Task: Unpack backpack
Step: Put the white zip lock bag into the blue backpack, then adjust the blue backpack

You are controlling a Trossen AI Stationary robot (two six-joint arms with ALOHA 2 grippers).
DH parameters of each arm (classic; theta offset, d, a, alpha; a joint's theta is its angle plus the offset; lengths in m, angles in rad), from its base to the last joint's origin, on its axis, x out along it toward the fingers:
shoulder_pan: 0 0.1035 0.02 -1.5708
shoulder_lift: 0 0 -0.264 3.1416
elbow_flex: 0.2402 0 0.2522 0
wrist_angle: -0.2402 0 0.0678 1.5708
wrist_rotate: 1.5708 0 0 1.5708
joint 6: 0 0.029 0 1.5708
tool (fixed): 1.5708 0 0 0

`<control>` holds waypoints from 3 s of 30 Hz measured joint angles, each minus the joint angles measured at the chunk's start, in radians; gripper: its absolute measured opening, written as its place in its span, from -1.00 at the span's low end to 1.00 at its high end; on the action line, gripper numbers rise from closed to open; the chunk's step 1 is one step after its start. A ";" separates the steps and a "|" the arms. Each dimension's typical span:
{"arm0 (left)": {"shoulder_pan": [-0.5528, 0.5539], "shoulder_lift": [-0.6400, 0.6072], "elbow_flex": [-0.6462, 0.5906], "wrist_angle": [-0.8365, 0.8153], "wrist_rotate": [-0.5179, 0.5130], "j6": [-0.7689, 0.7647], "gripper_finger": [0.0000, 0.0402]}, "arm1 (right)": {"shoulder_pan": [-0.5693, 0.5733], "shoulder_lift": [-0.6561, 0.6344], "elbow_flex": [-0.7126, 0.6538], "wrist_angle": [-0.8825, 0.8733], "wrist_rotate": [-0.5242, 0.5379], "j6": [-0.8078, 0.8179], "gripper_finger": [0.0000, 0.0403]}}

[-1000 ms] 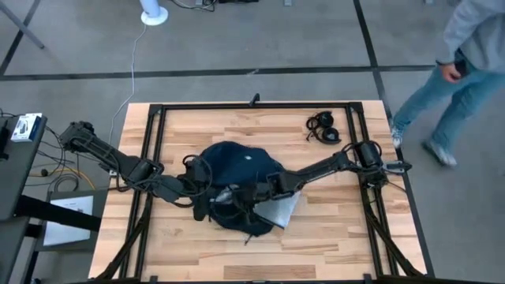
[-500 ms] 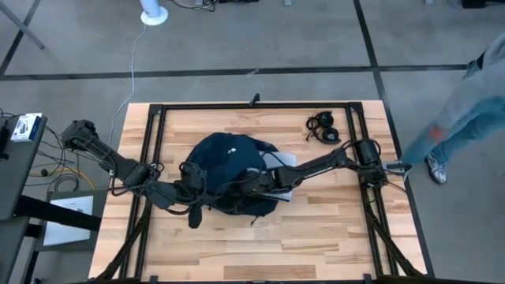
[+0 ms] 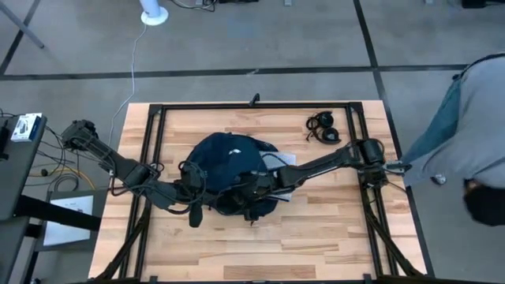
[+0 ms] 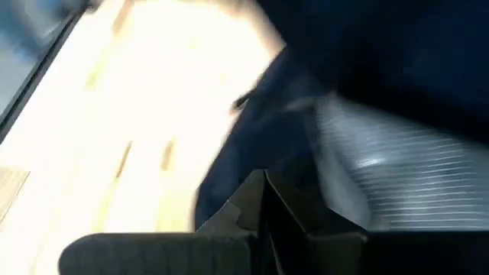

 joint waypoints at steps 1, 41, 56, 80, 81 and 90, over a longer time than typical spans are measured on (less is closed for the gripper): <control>0.000 0.000 0.000 0.004 0.000 0.000 -1.00 | -0.005 0.020 -0.001 0.017 -0.001 -0.016 -1.00; -0.024 0.000 0.000 0.004 -0.024 -0.044 -1.00 | 0.043 -0.287 -0.222 -0.427 0.256 0.223 -1.00; -0.024 0.000 0.000 0.011 -0.024 -0.051 -1.00 | -0.126 0.048 -0.145 0.261 0.189 0.083 -1.00; -0.024 0.001 0.000 -0.025 -0.023 -0.048 -1.00 | 0.120 -0.233 -0.048 -0.726 0.182 0.080 -0.92; -0.024 0.000 0.000 -0.025 -0.021 -0.049 -1.00 | 0.114 -0.234 -0.060 -0.749 0.182 0.063 -0.87; -0.024 0.000 0.000 -0.022 -0.001 -0.055 -1.00 | 0.037 -0.233 -0.189 -0.558 0.276 -0.301 -0.29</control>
